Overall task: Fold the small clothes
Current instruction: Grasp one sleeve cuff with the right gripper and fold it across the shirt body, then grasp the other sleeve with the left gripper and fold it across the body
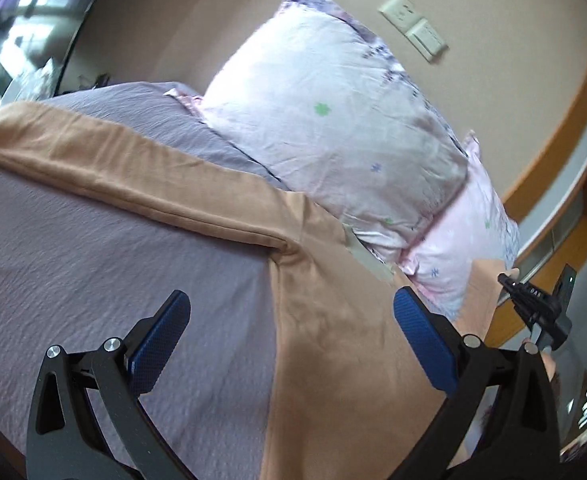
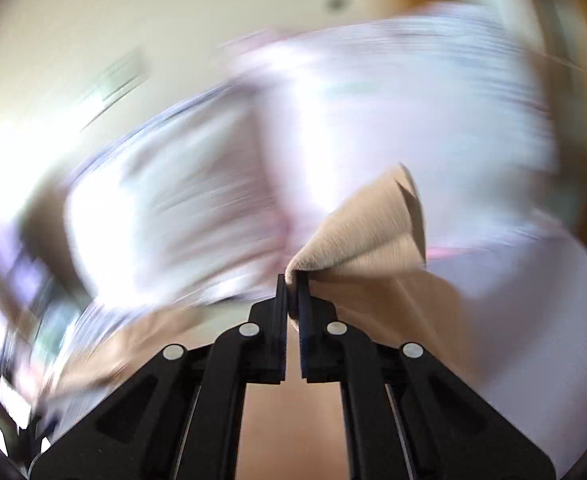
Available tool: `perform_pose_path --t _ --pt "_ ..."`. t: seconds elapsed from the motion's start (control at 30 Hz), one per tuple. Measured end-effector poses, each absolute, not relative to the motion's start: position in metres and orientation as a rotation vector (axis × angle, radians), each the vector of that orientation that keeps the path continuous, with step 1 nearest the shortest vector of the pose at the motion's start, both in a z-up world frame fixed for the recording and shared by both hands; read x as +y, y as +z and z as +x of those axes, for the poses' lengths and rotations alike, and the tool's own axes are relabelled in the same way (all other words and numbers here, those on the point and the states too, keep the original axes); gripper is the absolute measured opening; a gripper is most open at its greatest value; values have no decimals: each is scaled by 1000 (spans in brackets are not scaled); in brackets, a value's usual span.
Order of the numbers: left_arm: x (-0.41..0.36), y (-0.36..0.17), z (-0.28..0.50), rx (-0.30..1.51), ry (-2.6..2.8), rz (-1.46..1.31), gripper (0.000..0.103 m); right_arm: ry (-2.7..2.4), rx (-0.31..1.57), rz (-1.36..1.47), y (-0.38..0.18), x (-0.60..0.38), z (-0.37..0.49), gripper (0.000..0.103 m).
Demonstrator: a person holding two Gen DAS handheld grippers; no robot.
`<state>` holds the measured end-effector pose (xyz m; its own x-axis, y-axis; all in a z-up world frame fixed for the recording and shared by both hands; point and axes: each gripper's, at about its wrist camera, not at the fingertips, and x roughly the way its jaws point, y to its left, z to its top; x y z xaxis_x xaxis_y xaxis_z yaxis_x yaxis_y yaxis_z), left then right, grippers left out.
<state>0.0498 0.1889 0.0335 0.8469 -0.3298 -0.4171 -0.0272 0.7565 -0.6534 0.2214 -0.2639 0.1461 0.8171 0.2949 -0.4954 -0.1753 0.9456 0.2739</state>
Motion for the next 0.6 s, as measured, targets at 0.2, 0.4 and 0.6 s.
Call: perform_pose_path --t 0.2,0.4,0.6 --pt "253 32 47 541 19 -811 92 640 933 -42 62 -60 257 28" --pt "323 17 49 578 181 -959 91 615 833 35 74 -87 246 71" --pt "363 -1 53 609 265 -1123 76 554 801 104 87 -134 222 75"
